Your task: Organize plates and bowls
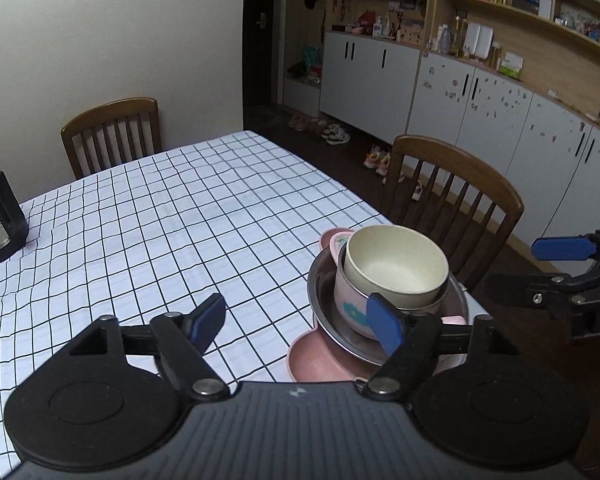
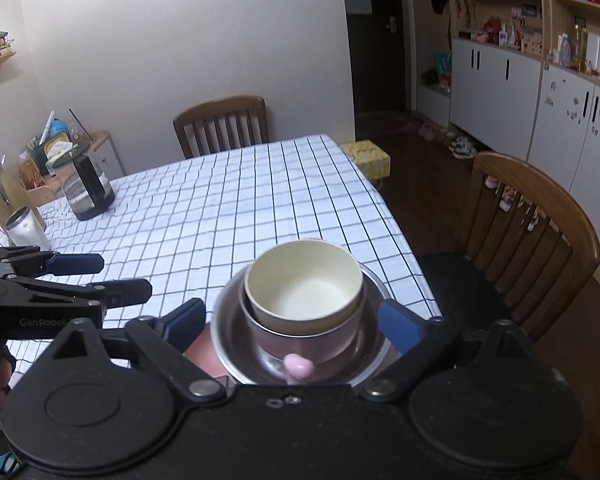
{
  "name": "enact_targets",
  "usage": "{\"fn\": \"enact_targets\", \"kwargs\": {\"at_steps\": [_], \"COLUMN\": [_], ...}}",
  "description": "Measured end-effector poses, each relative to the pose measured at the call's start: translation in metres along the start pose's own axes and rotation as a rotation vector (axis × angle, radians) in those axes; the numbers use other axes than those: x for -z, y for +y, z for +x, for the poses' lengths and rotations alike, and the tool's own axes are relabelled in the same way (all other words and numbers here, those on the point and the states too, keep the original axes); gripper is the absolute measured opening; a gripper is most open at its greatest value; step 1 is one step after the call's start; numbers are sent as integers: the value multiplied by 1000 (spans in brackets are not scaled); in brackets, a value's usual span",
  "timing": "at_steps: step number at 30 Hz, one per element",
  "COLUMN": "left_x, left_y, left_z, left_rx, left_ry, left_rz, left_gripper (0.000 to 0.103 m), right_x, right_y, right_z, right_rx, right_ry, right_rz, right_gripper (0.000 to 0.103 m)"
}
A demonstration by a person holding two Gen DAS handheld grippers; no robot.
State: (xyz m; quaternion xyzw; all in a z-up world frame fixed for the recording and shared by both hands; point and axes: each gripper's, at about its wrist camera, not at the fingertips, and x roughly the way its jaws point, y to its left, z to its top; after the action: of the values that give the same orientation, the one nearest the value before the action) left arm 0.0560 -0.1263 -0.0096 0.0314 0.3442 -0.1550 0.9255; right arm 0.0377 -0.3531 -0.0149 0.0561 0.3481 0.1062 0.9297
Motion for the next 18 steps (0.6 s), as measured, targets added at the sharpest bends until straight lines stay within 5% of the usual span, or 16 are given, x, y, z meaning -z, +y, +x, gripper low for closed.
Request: {"fn": "enact_targets", "kwargs": {"at_steps": [3,6,18], "left_x": [3,7,16], "left_y": [4,6,10], "left_z": [-10,-20,-47], "left_rx": [18,25,49], "left_ry": [-16,-47,-72], "left_rz": [-9,-3,7], "left_gripper": [84,103,103], "right_x": [3,7,24], "right_y": [8,15,34], "right_z": [-7,-14,-37], "right_rx": [-6,-4,23], "right_ry": [-22,-43,-95], "right_rz": [11,12,75], "right_gripper": [100,102,103]}}
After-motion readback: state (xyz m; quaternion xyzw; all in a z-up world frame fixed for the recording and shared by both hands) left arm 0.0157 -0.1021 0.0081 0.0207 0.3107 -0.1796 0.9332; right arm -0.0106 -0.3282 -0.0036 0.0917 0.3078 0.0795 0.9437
